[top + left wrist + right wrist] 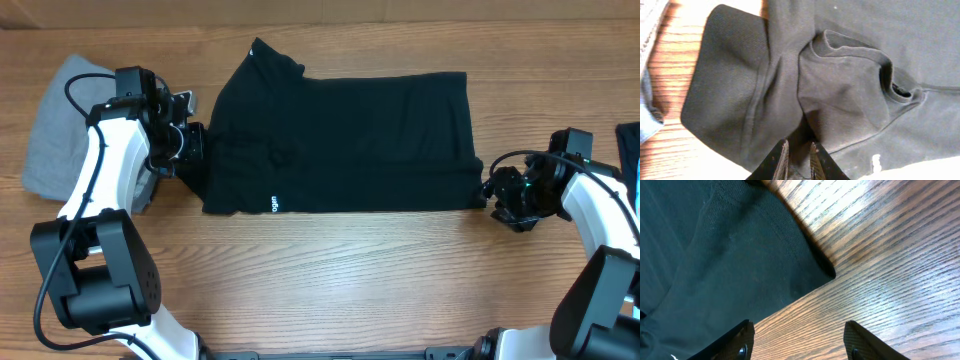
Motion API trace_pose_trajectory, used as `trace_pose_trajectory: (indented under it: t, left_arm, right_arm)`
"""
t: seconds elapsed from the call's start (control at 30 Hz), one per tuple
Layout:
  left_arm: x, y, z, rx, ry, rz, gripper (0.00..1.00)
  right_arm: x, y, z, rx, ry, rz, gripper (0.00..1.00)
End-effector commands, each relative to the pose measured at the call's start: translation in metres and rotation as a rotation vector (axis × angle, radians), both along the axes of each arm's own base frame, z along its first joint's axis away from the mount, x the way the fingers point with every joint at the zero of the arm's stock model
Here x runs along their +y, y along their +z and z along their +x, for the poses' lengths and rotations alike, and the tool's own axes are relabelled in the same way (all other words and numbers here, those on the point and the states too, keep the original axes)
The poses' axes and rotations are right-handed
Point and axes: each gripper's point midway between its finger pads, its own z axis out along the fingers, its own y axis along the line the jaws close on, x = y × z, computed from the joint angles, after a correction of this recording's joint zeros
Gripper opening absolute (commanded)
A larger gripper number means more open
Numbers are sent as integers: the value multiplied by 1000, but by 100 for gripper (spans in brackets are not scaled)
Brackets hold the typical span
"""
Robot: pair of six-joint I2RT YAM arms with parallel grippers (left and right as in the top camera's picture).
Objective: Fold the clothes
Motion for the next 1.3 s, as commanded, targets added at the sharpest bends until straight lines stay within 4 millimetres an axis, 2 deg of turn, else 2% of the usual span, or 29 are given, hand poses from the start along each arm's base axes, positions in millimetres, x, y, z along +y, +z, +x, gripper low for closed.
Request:
trace_pose_trajectory:
  t: [0.0, 0.13, 0.23, 0.3, 0.37, 0.43, 0.57, 0.63, 0.77, 0.93, 1.03, 1.07, 1.1, 1.13, 1.17, 1.27]
  left_arm:
    - [7, 15, 4, -35, 5, 33, 29]
    - [1, 7, -25, 85, -1, 13, 42]
    - [0, -6, -48, 164, -39, 22, 46]
    - [3, -18, -56, 191, -39, 41, 48]
    - [2, -31, -60, 191, -36, 36, 46]
    - [-3, -40, -59, 178, -10, 8, 40]
    - [-6, -43, -52, 142, -4, -13, 9]
    - [-4, -38, -50, 138, -4, -9, 4]
    - [5, -23, -39, 113, 2, 21, 4]
    - [13, 3, -11, 19, 13, 36, 4]
    - [15, 12, -3, -13, 14, 42, 4]
    - [15, 12, -3, -14, 14, 42, 6]
    - [15, 12, -3, -10, 14, 41, 14]
    - [14, 11, -5, -3, 14, 41, 28]
    - [14, 10, -7, 5, 14, 42, 32]
    - [21, 6, -15, 41, 24, 83, 34]
  right_arm:
    - [2, -2, -1, 4, 9, 2, 62]
    - [2, -2, -2, 5, 9, 2, 61]
    - [2, -2, -1, 4, 9, 2, 62]
    - [2, -2, -1, 3, 9, 2, 61]
    - [2, -2, -1, 4, 9, 2, 61]
    - [2, -2, -1, 4, 9, 2, 62]
    - [2, -2, -2, 5, 9, 3, 61]
    - [2, -2, -2, 6, 9, 2, 62]
    - [2, -2, -2, 6, 9, 3, 62]
    - [2, -2, -2, 6, 9, 3, 61]
    - [2, -2, -2, 5, 9, 2, 62]
    - [2, -2, -2, 5, 9, 2, 61]
    - [2, -2, -2, 5, 9, 2, 62]
    - [2, -2, -2, 5, 9, 2, 62]
    - [2, -2, -2, 5, 9, 2, 62]
    - [2, -2, -1, 4, 9, 2, 64]
